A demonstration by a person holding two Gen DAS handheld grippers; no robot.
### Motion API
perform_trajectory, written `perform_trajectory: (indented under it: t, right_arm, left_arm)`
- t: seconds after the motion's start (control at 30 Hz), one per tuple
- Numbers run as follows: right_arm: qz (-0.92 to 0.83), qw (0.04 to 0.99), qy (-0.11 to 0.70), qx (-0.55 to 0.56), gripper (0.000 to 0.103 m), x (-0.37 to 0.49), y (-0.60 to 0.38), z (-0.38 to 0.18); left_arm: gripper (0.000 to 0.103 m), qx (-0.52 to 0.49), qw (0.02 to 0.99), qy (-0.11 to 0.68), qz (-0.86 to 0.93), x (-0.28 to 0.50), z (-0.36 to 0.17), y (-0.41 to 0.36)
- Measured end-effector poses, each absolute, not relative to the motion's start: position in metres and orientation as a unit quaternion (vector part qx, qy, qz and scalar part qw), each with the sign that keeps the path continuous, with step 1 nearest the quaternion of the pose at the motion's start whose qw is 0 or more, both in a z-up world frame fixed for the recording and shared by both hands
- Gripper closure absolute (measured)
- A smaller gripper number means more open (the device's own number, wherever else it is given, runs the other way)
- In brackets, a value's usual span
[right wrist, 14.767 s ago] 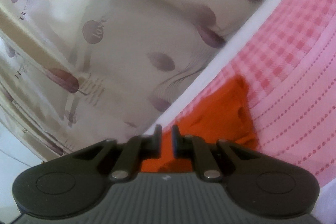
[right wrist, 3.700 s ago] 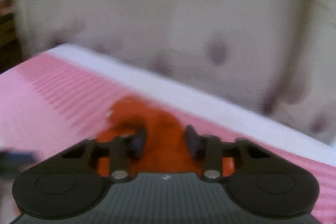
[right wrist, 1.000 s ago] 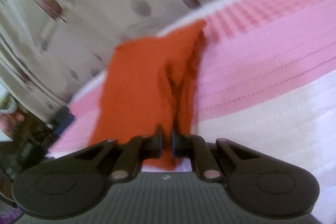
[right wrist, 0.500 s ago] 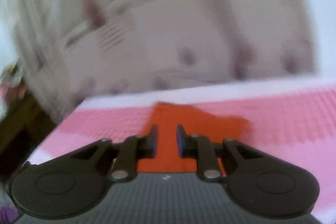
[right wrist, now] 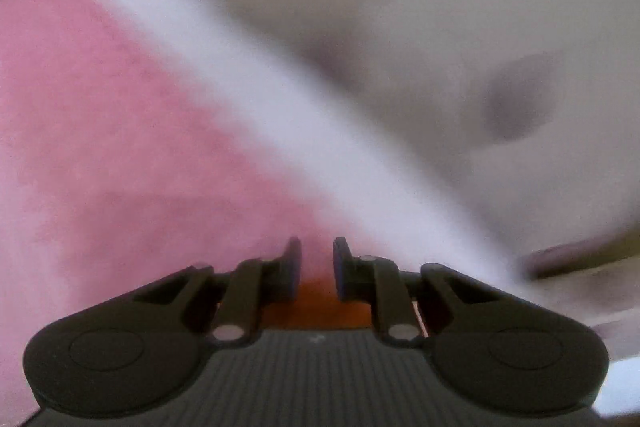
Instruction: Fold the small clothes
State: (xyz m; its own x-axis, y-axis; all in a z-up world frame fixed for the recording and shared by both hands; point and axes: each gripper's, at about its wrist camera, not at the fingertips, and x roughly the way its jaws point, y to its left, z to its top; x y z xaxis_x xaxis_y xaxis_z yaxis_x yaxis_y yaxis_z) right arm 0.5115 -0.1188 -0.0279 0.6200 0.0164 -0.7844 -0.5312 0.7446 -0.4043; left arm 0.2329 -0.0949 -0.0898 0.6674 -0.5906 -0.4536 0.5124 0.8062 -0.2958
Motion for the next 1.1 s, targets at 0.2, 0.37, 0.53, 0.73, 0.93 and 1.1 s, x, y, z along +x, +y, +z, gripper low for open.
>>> perform_trajectory:
  t: [0.2,0.37,0.53,0.73,0.93,1.1]
  right_arm:
    - [0.214,0.904,0.363,-0.069,0.084,0.514,-0.199,0.025]
    - [0.314,0.852,0.391,-0.151,0.083,0.479,-0.187,0.018]
    - [0.285,0.825,0.407,-0.270,0.076,0.472,-0.165,-0.014]
    - [0.295,0.838,0.408,-0.209,0.076,0.483,-0.161,-0.028]
    - [0.193,0.883,0.402,-0.149,0.077,0.519,-0.160,-0.043]
    - [0.194,0.840,0.469,0.192,0.075,0.563,-0.247,-0.042]
  left_arm:
    - [0.004,-0.063,0.912,0.275,-0.299,0.233,-0.090,-0.100]
    - [0.003,-0.062,0.913,0.273,-0.296,0.234,-0.090,-0.100]
    - [0.001,-0.061,0.913,0.273,-0.295,0.232,-0.088,-0.100]
    - [0.001,-0.058,0.914,0.274,-0.294,0.230,-0.087,-0.099]
    - [0.001,-0.054,0.915,0.273,-0.294,0.229,-0.087,-0.098]
    - [0.001,-0.048,0.913,0.275,-0.297,0.228,-0.087,-0.099]
